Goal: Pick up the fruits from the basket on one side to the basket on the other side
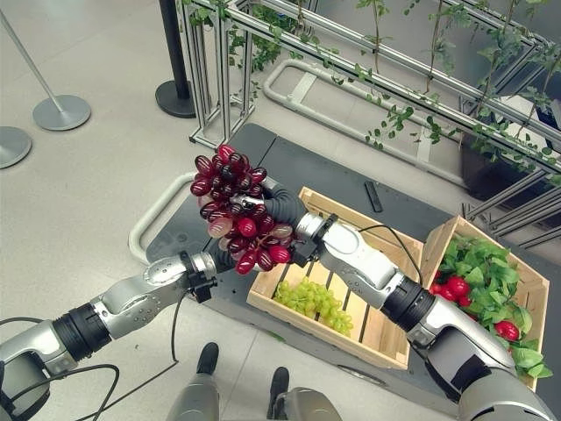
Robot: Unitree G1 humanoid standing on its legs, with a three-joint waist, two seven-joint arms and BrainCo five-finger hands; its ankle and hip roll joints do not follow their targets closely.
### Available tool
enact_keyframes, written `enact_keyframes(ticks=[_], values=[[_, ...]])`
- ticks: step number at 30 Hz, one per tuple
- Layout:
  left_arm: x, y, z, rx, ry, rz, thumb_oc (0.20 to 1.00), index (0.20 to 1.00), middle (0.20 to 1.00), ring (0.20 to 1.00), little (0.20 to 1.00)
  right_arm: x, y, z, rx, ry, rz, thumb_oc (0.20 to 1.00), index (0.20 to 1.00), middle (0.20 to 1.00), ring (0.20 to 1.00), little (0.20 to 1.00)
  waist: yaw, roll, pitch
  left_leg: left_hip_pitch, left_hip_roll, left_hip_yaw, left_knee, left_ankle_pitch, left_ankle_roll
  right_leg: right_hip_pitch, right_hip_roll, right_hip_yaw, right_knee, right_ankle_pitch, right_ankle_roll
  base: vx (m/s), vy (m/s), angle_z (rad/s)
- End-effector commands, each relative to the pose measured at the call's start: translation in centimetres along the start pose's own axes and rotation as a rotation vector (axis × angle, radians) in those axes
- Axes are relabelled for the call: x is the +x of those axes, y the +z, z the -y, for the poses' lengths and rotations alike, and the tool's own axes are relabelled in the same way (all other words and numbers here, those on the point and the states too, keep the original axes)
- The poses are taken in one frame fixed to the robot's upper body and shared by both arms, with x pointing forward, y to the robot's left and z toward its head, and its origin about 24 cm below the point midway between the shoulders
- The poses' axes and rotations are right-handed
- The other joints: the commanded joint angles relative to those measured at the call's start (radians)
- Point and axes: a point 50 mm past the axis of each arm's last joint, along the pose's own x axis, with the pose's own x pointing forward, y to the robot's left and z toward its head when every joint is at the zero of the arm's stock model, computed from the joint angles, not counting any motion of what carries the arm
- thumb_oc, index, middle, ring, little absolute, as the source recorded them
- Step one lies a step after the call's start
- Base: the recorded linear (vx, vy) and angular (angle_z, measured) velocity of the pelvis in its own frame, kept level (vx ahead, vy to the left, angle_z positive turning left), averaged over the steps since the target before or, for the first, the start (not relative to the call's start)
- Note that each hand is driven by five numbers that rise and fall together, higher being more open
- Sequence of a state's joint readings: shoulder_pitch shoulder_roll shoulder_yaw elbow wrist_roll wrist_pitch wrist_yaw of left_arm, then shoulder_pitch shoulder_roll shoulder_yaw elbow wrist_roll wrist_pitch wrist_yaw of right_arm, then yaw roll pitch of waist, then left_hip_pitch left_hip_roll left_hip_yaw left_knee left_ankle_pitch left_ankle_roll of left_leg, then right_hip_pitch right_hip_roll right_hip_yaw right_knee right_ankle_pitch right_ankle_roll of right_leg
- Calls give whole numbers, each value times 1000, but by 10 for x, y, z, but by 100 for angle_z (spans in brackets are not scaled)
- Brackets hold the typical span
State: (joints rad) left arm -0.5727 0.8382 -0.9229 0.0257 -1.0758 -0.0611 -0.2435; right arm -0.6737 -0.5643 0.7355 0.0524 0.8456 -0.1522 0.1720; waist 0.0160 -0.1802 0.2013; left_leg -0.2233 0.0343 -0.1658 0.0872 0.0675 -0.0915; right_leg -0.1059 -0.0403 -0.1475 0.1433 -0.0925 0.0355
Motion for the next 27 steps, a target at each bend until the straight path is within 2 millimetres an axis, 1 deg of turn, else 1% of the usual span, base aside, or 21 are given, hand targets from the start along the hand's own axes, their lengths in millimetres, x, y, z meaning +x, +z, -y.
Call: enact_keyframes(ticks=[1, 6, 13, 17, 20, 23, 27], values=[[-1, 28, 3, -3, -39, 152, 1000, 1000, 1000, 1000, 1000, -1, 35, -3, -26, 19, 201, 200, 200, 200, 200, 200, -1, -7, -26, 15, -65, 45, 59, -77, 70, -49, -47, 14, -4, 119, 76, 10, -4, 5], [-6, 31, 4, 1, -54, 149, 1000, 1000, 1000, 1000, 1000, -10, 38, 8, -26, -28, 215, 200, 200, 200, 200, 200, -4, -3, -23, 11, -63, 49, 57, -74, 63, -48, -51, 0, -6, 119, 77, 10, -9, 11], [-6, 35, 7, -1, -74, 164, 1000, 1000, 1000, 1000, 1000, -16, 38, 16, 10, -83, 237, 200, 200, 200, 200, 200, -4, 6, -18, 9, -61, 51, 46, -66, 59, -46, -60, -24, -5, 117, 79, 18, -12, 16], [-6, 36, 8, -6, -85, 166, 1000, 1000, 1000, 1000, 1000, -19, 39, 24, 20, -133, 253, 200, 200, 200, 200, 200, -3, 12, -14, 10, -64, 47, 37, -61, 57, -41, -64, -39, -9, 118, 80, 22, -11, 13], [-5, 36, 10, -7, -95, 161, 1000, 1000, 1000, 1000, 1000, -19, 42, 26, 12, -138, 259, 200, 200, 200, 200, 200, -3, 17, -14, 12, -64, 43, 30, -56, 57, -40, -66, -43, -12, 118, 81, 20, -7, 19], [-5, 38, 12, -5, -110, 167, 1000, 1000, 1000, 1000, 1000, -19, 41, 31, 5, -159, 253, 200, 200, 200, 200, 200, 0, 22, -14, 12, -64, 42, 23, -52, 56, -41, -68, -49, -13, 118, 81, 9, -1, 13], [-5, 38, 13, -13, -108, 170, 1000, 1000, 1000, 1000, 1000, -15, 39, 31, 4, -161, 241, 200, 200, 200, 200, 200, 2, 24, -16, 14, -64, 44, 22, -53, 58, -44, -67, -46, -14, 120, 81, 4, 1, 8]])
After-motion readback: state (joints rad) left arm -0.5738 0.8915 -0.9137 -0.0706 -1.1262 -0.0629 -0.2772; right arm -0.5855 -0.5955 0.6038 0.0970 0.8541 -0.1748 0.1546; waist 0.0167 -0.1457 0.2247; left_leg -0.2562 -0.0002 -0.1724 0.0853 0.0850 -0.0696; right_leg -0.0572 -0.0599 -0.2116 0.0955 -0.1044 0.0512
